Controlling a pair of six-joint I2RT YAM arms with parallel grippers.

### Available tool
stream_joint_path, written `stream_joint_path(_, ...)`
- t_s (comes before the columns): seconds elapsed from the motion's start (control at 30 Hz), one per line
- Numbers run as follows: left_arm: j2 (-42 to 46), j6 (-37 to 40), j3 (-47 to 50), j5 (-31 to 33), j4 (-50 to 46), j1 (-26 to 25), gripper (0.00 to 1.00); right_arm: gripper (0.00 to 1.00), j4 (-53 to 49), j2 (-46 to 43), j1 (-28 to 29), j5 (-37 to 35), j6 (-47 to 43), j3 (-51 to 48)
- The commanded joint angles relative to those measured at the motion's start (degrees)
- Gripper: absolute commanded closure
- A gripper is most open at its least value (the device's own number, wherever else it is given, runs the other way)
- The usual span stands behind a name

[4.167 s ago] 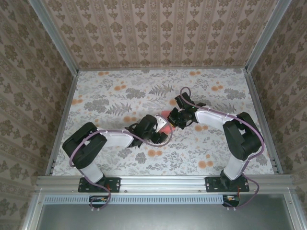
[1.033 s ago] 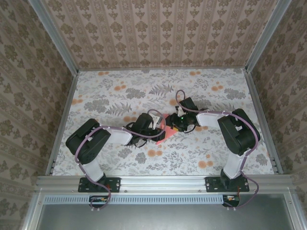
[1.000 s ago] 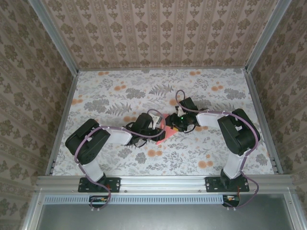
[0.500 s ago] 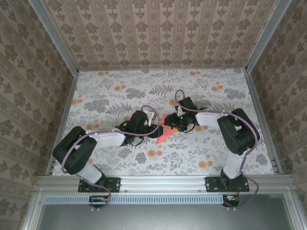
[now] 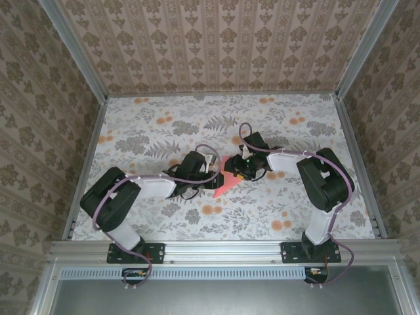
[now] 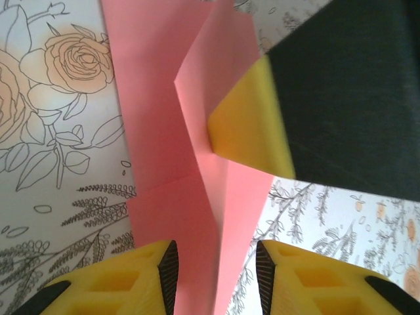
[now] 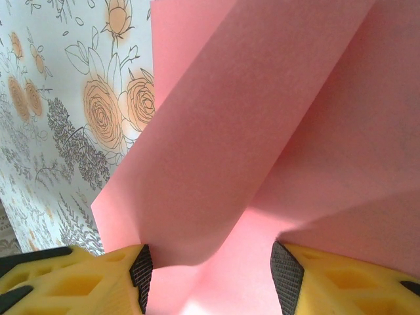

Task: Fold a paper plane with a square sheet of paper (pick it up from the middle)
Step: Fourth fold the wing at the center of the table.

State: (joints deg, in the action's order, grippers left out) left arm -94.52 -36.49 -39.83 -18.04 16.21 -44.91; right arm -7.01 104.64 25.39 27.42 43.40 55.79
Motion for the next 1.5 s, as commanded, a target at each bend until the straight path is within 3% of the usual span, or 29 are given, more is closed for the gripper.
stream_joint_path(0.0, -2.78, -0.70, -3.00, -2.32, 0.67, 0.17, 0.62, 0.44, -4.45, 3.41, 0.21, -4.48, -1.22, -0.60)
stream_joint_path(0.7, -7.44, 0.47, -3.69, -4.44, 6.03, 0.96, 0.87, 0.44, -4.81, 3.31, 0.21, -4.11, -1.48, -0.64)
stream_joint_path(0.87, -7.61, 0.45, -3.48, -5.07, 6.53, 1.31, 0.86, 0.44, -5.20, 3.72, 0.23, -4.24, -1.56, -0.60)
stream_joint_path(1.1, -5.81, 0.30, -2.30, -4.73, 5.29, 1.97, 0.75, 0.44, -6.46, 4.34, 0.28, -5.46, -1.72, -0.30)
stream_joint_path(1.27, -1.26, -0.14, 0.14, -2.88, 3.19, 2.84, 0.68, 0.44, -9.14, 5.26, 0.63, -7.40, -2.20, 0.76)
stream_joint_path(1.47, 5.29, -0.80, 2.65, 0.36, 0.30, 3.25, 0.67, 0.44, -11.58, 6.41, 1.24, -9.79, -2.43, 1.83)
